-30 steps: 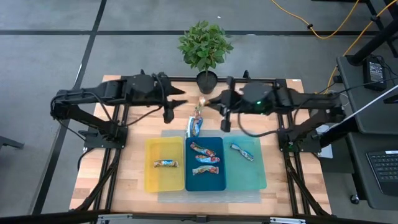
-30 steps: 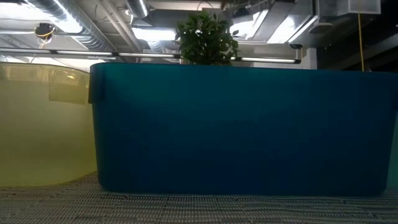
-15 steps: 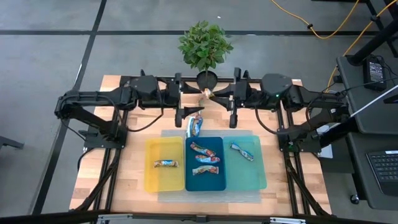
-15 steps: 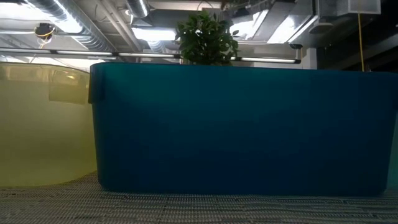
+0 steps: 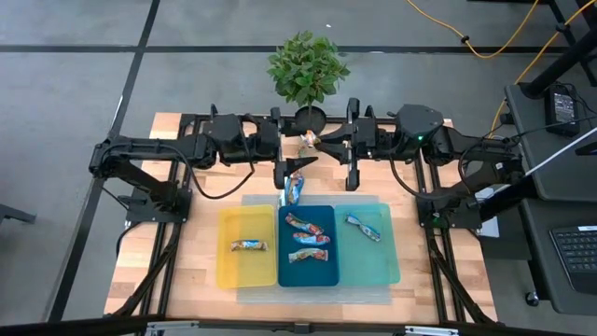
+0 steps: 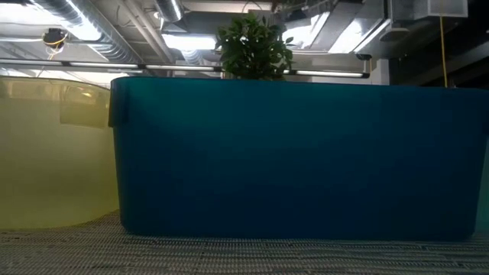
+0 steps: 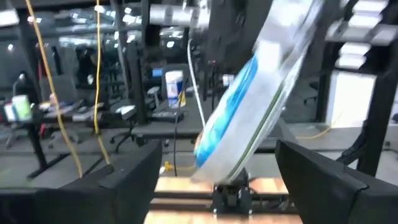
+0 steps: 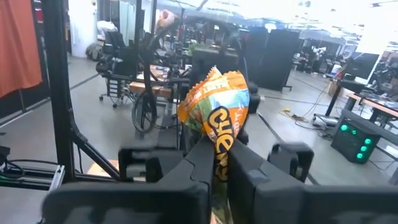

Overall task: Pick and place Granola Bars by type
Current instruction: Put the yellow granola bar into the yellow bin

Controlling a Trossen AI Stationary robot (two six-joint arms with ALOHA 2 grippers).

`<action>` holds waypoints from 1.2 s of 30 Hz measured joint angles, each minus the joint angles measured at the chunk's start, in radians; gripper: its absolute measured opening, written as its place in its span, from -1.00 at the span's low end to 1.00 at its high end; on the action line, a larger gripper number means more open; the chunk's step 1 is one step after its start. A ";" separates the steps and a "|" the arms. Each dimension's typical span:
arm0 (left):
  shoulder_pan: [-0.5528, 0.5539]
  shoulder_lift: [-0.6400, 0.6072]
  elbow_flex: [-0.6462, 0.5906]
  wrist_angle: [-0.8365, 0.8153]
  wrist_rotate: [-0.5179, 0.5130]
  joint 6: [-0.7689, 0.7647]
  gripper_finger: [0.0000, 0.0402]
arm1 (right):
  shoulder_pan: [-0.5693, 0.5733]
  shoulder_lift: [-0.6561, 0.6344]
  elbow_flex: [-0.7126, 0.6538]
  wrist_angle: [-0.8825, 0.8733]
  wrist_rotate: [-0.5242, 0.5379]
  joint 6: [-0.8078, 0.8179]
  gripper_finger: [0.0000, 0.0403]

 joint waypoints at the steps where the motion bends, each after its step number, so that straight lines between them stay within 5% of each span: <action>1: 0.000 0.002 0.000 0.001 -0.001 -0.007 0.49 | 0.000 0.000 0.000 0.003 -0.006 0.000 -0.83; 6: 0.000 0.004 0.000 0.038 0.000 -0.016 0.20 | 0.000 0.000 0.000 0.019 -0.022 0.008 -0.85; 19: 0.000 0.006 0.000 0.040 0.035 -0.040 -0.89 | 0.000 0.000 0.000 0.025 -0.022 0.014 -0.77; 31: 0.000 0.000 0.000 0.034 0.034 -0.046 -0.96 | 0.000 -0.013 -0.001 -0.049 -0.084 -0.020 -0.75; 36: 0.000 -0.017 0.000 0.034 0.034 -0.047 -0.97 | 0.001 -0.050 -0.001 -0.147 -0.080 -0.041 -0.56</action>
